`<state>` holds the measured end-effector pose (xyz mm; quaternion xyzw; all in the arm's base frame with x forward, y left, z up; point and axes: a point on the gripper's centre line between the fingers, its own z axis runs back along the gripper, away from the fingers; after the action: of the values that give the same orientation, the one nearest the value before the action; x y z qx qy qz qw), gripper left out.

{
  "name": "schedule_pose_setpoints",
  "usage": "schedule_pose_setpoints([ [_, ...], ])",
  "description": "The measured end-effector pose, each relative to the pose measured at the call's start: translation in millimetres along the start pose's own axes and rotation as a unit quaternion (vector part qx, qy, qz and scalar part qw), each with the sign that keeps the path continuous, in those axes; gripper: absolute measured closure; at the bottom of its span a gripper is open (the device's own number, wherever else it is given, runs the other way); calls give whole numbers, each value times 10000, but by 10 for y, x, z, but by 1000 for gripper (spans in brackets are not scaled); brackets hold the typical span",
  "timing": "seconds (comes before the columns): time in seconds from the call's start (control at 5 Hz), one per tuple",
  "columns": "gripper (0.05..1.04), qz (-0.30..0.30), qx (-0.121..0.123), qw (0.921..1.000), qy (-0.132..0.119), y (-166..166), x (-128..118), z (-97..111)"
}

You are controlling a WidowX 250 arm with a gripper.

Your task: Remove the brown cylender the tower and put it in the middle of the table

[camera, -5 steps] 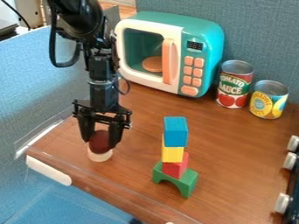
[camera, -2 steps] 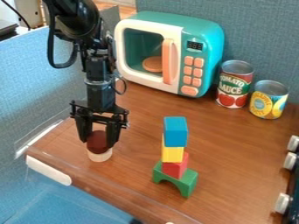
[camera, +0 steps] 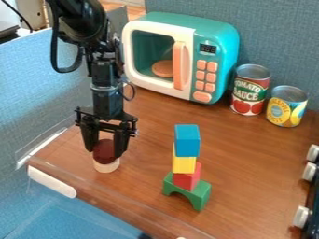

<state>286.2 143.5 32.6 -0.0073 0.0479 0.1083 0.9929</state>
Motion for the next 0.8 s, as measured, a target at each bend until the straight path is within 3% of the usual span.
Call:
schedule_pose_setpoints([
  [0.2,77,78,-36,9998,165,0,-2,6],
  [0.6,83,291,-153,9991,282,37,-59,20],
  [0.8,83,237,189,9995,-109,-39,-5,526],
])
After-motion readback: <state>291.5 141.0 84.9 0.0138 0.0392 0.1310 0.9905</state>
